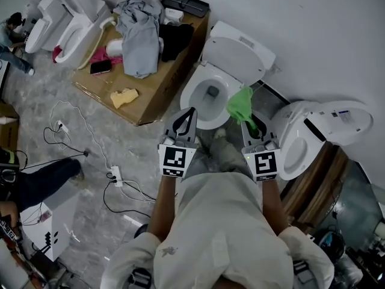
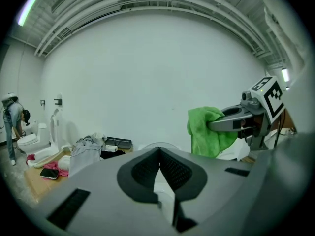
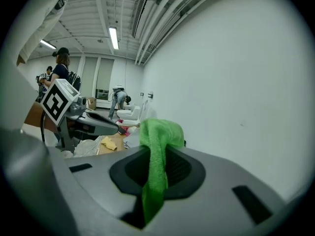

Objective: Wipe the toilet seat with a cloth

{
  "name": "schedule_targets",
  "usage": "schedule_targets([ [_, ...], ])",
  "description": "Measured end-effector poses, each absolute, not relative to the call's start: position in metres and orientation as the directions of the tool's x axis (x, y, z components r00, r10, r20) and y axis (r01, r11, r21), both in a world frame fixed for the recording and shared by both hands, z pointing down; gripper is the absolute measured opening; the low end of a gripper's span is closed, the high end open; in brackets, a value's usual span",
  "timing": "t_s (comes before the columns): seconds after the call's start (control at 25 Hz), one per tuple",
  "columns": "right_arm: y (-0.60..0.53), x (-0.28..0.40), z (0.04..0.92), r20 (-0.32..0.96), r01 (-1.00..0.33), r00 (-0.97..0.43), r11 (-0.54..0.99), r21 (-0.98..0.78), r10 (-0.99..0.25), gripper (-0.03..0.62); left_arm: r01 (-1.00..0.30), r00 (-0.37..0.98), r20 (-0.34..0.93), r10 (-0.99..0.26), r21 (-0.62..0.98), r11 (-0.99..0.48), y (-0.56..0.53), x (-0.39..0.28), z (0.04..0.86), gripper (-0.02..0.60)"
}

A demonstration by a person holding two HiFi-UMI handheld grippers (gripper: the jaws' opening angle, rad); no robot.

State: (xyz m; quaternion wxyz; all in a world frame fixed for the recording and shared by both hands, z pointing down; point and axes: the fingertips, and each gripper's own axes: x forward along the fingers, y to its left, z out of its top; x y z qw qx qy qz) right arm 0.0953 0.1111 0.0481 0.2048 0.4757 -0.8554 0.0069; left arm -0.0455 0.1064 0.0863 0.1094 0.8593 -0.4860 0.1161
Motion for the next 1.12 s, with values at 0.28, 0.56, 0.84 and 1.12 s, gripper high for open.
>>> schedule_targets([
  [0.28, 0.077, 0.107, 0.092, 0.408, -0.798, -0.503, 0.590, 0.118, -0.762, 0.048, -0.883, 0.458, 0.342, -0.821, 0.069, -0.464, 0.078, -0.034, 0.113, 0.012],
  [0.56, 0.030, 0.121, 0.149, 0.464, -0.764, -0.547, 0.642, 0.062, -0.697, 0.048, -0.920, 0.374, 0.426, -0.824, 0.054, -0.389, 0.048, -0.030, 0.160, 0.012],
  [0.84, 0.000, 0.125, 0.207, 0.513, -0.722, -0.590, 0.692, 0.011, -0.624, 0.048, -0.945, 0.309, 0.485, -0.818, 0.059, -0.322, 0.027, -0.023, 0.211, 0.012],
  [1.12, -0.011, 0.119, 0.260, 0.541, -0.682, -0.624, 0.731, -0.026, -0.564, 0.046, -0.964, 0.257, 0.503, -0.825, 0.067, -0.259, 0.011, -0.019, 0.254, 0.012],
])
